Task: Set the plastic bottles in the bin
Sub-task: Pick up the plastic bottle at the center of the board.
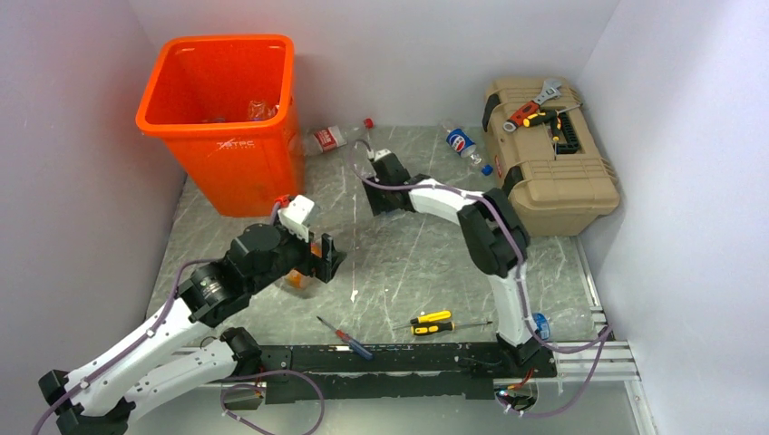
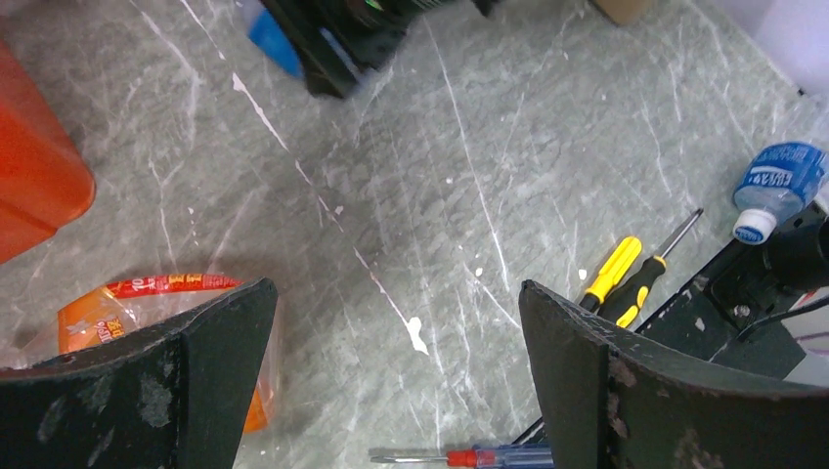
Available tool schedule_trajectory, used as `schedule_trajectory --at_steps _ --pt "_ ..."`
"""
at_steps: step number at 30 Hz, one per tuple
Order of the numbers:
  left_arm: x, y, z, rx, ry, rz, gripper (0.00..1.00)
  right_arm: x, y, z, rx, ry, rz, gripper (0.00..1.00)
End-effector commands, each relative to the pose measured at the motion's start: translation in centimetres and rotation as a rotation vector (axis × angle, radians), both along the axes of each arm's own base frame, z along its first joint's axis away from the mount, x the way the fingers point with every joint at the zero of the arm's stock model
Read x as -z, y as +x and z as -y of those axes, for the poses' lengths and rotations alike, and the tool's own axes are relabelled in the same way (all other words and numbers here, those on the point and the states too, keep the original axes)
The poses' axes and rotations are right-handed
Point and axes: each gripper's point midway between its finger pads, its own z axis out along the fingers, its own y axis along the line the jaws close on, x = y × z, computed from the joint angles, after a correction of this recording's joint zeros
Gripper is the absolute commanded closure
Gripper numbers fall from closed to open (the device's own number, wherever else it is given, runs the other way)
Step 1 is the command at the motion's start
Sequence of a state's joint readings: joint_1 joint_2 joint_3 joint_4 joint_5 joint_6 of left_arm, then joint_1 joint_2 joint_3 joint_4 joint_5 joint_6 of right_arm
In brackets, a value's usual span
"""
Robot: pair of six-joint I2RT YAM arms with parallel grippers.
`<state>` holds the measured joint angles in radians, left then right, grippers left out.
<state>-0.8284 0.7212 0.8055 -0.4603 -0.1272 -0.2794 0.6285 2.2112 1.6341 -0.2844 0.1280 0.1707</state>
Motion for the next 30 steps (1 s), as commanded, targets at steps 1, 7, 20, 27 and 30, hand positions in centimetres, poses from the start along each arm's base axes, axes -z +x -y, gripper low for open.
schedule_trajectory --at_steps 1,7,20,27,30 --pt "-2.8 0.4 -0.4 -0.051 -0.111 0.076 0.01 -9.4 -2.7 -0.8 -0.003 0.185 0.234 0.64" --pt "-9.2 -0.8 0.5 0.011 -0.358 0.195 0.0 -17.6 -15.3 -0.9 -0.187 0.378 0.466 0.69" --pt "-17.2 -0.9 7.0 0.233 -0.584 0.184 0.01 -24.4 -28.2 2.6 -0.393 0.798 0.709 0.85" --pt "-15.9 1.2 8.8 0.2 -0.543 0.112 0.01 -25.2 -29.2 2.8 -0.386 0.865 0.737 0.92" --pt "-14.3 2.6 8.9 0.131 -0.481 0.07 0.05 -25.1 -29.7 2.2 -0.419 0.852 0.731 0.92"
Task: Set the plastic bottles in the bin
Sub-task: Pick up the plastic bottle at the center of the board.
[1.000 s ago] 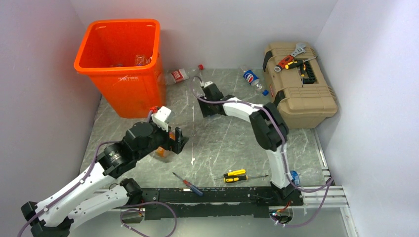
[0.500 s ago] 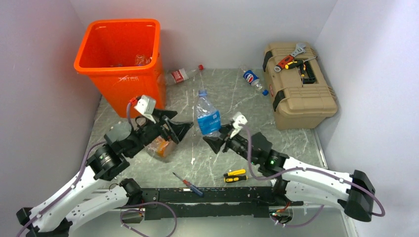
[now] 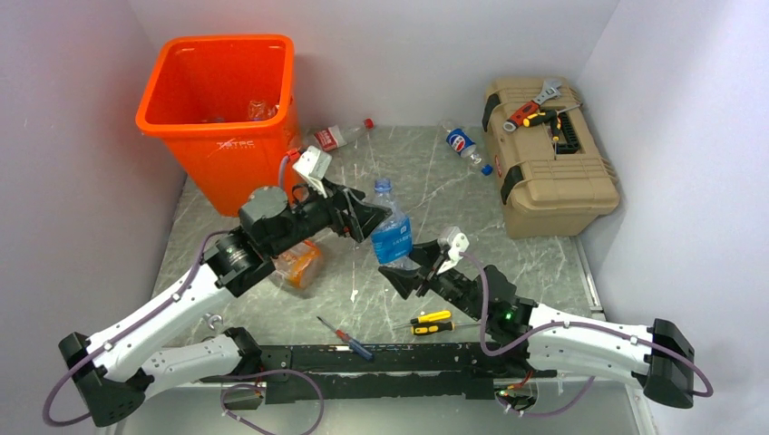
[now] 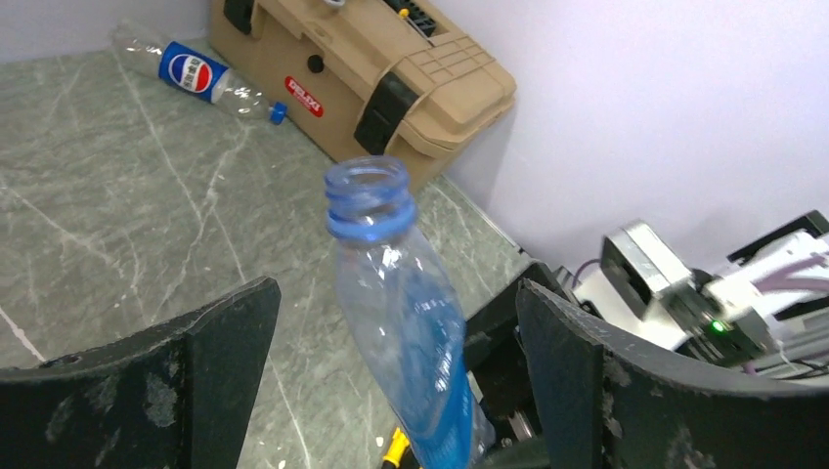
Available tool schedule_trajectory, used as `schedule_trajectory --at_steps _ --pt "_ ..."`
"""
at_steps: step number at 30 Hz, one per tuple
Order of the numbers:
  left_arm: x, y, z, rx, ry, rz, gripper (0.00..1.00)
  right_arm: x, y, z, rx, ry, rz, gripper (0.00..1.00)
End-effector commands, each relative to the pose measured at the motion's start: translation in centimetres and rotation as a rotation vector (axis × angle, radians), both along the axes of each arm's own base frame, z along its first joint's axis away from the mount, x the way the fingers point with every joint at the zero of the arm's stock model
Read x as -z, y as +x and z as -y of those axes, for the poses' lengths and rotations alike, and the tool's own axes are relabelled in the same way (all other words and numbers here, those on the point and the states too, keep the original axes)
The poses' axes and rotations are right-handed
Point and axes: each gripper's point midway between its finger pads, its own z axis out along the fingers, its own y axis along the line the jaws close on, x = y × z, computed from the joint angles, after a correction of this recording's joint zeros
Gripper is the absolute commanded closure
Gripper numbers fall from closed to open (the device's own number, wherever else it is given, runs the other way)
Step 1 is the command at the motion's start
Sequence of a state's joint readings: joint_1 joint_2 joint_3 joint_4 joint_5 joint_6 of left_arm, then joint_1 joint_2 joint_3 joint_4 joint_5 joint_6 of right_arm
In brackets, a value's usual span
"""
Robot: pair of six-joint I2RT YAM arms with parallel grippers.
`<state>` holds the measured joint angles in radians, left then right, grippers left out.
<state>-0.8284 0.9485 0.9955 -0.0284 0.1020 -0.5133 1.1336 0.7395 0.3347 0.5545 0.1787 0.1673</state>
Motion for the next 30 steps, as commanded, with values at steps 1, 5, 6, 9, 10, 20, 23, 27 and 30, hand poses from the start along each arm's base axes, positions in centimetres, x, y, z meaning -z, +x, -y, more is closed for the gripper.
schedule_trajectory --at_steps 1,5,6,9,10,20,23,27,30 --pt "-1.4 1.3 -0.1 -0.062 -0.003 -0.008 0.06 -3.0 -0.6 -0.5 -0.016 0.076 0.055 0.92" --pt "-1.6 1.9 0.3 -0.068 0.017 -0.005 0.17 -2.6 -0.7 -1.0 -0.026 0.053 0.058 0.92" --pt "-1.8 2.0 0.4 -0.066 0.018 -0.004 0.22 -2.5 -0.8 -1.0 -0.026 0.05 0.059 0.92" --pt "-1.6 2.2 0.8 -0.06 0.032 -0.013 0.36 -2.4 -0.9 -1.0 -0.028 0.048 0.057 0.92" --pt "-1.4 2.3 1.0 -0.058 0.039 -0.02 0.38 -2.5 -0.9 -0.9 -0.028 0.048 0.059 0.92" --pt "-0.6 1.4 2.3 0.029 0.016 -0.034 0.41 -2.2 -1.0 -0.5 -0.015 0.044 0.049 0.92" --pt "-0.4 0.9 2.6 0.063 0.029 -0.029 0.48 -2.0 -1.0 -0.6 -0.014 0.036 0.045 0.92" --pt "0.1 0.5 3.0 0.099 0.047 -0.034 0.86 -2.0 -1.0 -0.7 -0.018 0.037 0.035 0.89" --pt "0.1 0.2 3.0 0.11 0.055 -0.03 1.0 -1.9 -1.0 -0.9 -0.022 0.025 0.007 0.7"
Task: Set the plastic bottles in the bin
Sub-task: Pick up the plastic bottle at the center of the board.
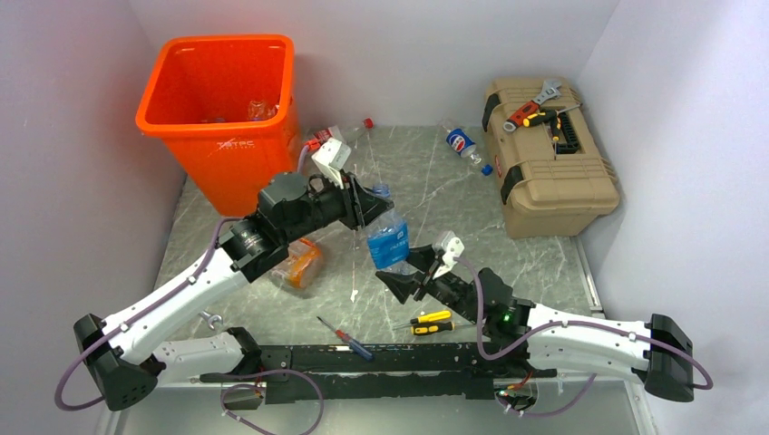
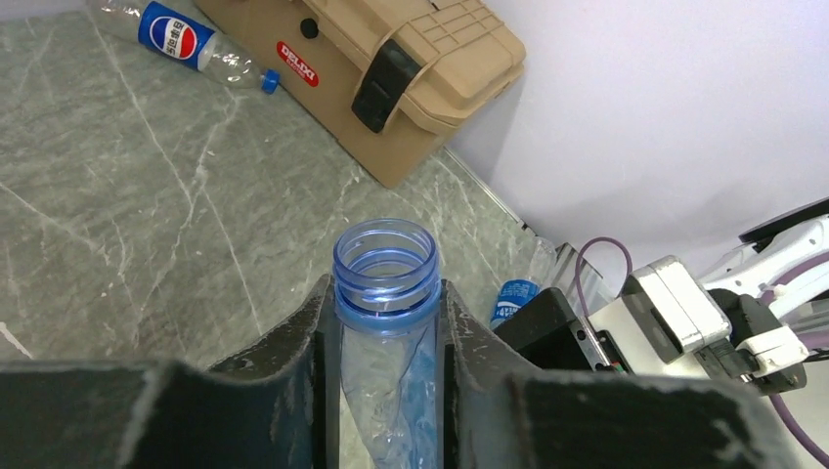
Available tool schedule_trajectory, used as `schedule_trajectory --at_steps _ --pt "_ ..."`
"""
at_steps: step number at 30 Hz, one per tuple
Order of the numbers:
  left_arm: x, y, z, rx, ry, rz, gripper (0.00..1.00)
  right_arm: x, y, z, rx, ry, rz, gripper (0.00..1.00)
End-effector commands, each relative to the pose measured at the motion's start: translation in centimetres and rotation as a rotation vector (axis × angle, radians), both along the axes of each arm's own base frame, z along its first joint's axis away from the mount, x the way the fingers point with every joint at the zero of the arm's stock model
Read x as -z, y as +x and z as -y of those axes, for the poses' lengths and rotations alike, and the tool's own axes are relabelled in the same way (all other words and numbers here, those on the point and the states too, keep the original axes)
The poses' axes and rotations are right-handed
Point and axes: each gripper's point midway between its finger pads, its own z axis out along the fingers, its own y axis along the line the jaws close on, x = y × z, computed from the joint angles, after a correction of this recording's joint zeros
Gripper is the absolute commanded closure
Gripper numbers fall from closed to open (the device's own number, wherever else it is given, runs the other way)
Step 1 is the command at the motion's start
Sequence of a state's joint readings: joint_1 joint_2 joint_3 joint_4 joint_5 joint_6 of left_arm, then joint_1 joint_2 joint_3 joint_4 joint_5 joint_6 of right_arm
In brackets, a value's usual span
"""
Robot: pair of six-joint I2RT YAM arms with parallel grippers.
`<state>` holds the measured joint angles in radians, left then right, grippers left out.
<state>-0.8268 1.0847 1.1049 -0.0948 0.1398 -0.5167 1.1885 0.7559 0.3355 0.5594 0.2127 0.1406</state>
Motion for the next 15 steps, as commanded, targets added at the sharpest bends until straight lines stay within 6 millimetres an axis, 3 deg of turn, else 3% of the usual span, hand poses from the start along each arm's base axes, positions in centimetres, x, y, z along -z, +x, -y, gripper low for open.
schedule_trajectory --at_steps 1,3,4,5,12,15 --pt "-1.0 -1.2 0.5 0.075 -0.012 0.038 1.0 -2.2 -0.1 -0.3 -0.006 0.038 -0.022 0.56" --pt "-1.5 -1.3 0.2 0.071 -0.013 0.057 1.0 -2.3 0.0 -0.6 -0.002 0.021 -0.07 0.31" --pt "-1.7 -1.2 0.0 0.063 -0.009 0.071 1.0 -2.2 0.2 -0.7 0.008 0.005 -0.1 0.13" --pt "-2.1 -1.2 -0.2 0.057 -0.005 0.086 1.0 -2.4 0.4 -0.9 0.021 -0.003 -0.126 0.02" --pt "-4.7 -1.1 -2.2 0.002 0.051 0.199 1.0 -3.1 1.4 -1.2 0.121 -0.042 -0.363 0.0" --pt "-6.2 -0.8 -3.5 -0.042 0.086 0.261 1.0 -3.6 1.3 -1.0 0.111 -0.052 -0.368 0.0"
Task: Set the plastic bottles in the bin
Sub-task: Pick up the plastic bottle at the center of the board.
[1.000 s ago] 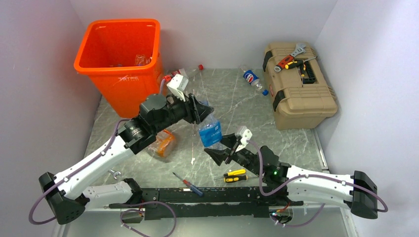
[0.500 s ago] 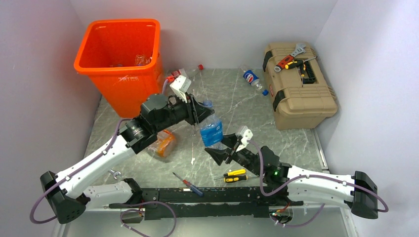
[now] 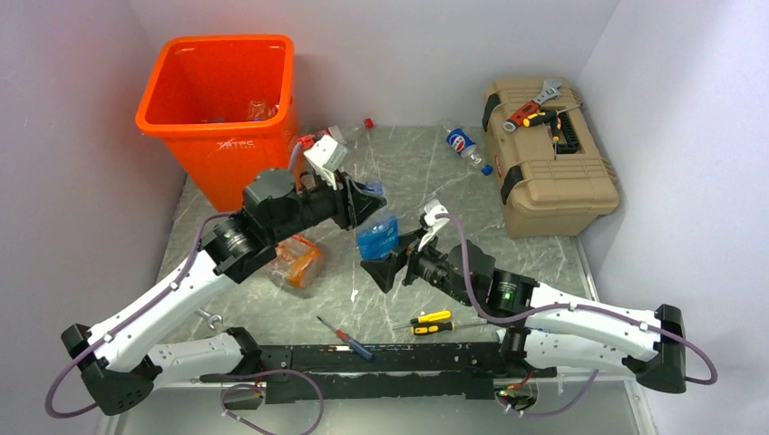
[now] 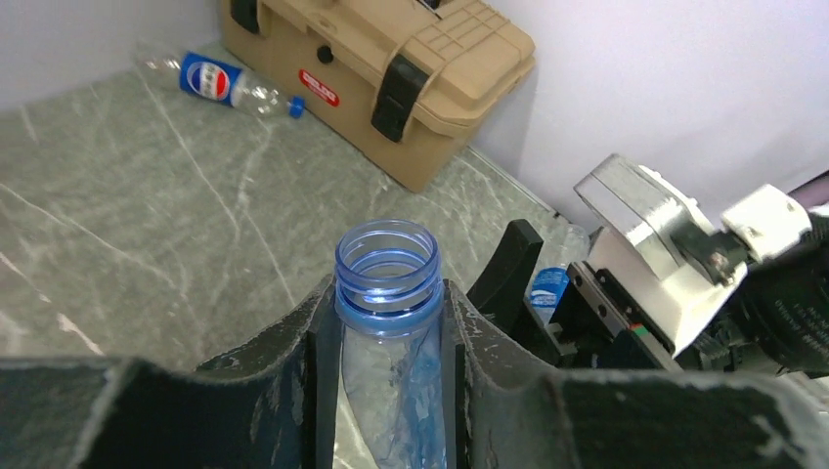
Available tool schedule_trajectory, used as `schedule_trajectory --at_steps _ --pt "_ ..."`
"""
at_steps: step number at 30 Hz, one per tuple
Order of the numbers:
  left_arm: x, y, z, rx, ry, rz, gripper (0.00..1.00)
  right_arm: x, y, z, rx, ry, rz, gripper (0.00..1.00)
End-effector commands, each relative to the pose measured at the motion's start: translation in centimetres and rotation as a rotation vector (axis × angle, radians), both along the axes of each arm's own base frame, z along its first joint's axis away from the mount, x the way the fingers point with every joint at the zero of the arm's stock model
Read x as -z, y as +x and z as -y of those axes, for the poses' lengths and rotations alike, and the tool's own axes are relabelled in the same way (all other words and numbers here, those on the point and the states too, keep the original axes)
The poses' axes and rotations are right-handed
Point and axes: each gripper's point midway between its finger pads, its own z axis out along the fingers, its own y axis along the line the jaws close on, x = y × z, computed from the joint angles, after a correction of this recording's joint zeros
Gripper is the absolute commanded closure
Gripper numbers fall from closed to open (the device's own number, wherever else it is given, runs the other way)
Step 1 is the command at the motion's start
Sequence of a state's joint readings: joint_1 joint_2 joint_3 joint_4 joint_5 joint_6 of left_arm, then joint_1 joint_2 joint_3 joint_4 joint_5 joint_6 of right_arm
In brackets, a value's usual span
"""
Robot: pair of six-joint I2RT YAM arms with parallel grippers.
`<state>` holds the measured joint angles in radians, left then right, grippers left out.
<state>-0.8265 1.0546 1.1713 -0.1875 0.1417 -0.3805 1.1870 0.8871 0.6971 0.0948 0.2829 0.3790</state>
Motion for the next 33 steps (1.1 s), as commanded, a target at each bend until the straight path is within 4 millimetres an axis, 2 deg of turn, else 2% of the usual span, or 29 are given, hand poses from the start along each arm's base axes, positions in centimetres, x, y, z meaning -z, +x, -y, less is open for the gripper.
schedule_trajectory --at_steps 1,7,10,12,16,20,22,24,26,30,33 --pt "-5.3 -0.1 -2.6 -0.066 0.012 0.174 1.0 -1.4 -0.1 0.8 0.036 0.031 -0.074 0.0" --pt "-10.0 0.1 -5.0 -0.136 0.07 0.316 1.0 -5.4 -0.7 2.2 0.0 0.039 0.026 0.0" --pt "-12.9 0.0 -6.9 -0.204 0.065 0.389 1.0 -6.7 -0.4 3.5 0.039 0.018 0.051 0.0" --pt "-14.7 -0.2 -8.3 -0.243 0.068 0.447 1.0 -6.9 -0.1 4.3 0.069 0.011 0.058 0.0" --pt "-18.6 -0.2 -12.2 -0.385 0.118 0.595 1.0 -5.9 1.5 6.5 0.213 -0.026 0.04 0.0" --pt "-22.2 1.8 -17.4 -0.696 0.235 0.751 1.0 -3.8 2.5 7.9 0.309 -0.084 0.016 0.0" --pt "-23.6 4.0 -18.6 -0.867 0.307 0.785 1.0 -2.7 2.7 7.9 0.324 -0.111 0.009 0.0" --pt "-24.8 5.6 -18.5 -0.927 0.358 0.788 1.0 -1.9 3.0 7.6 0.331 -0.131 0.004 0.0" --pt "-26.4 6.5 -18.6 -0.948 0.325 0.768 1.0 -1.5 3.1 7.2 0.331 -0.147 -0.001 0.0" --pt "-29.5 8.5 -21.3 -1.067 0.251 0.77 1.0 -0.9 3.1 6.9 0.322 -0.147 -0.004 0.0" --pt "-31.2 9.2 -23.0 -1.191 0.262 0.841 1.0 0.0 2.7 6.8 0.295 -0.143 -0.006 0.0"
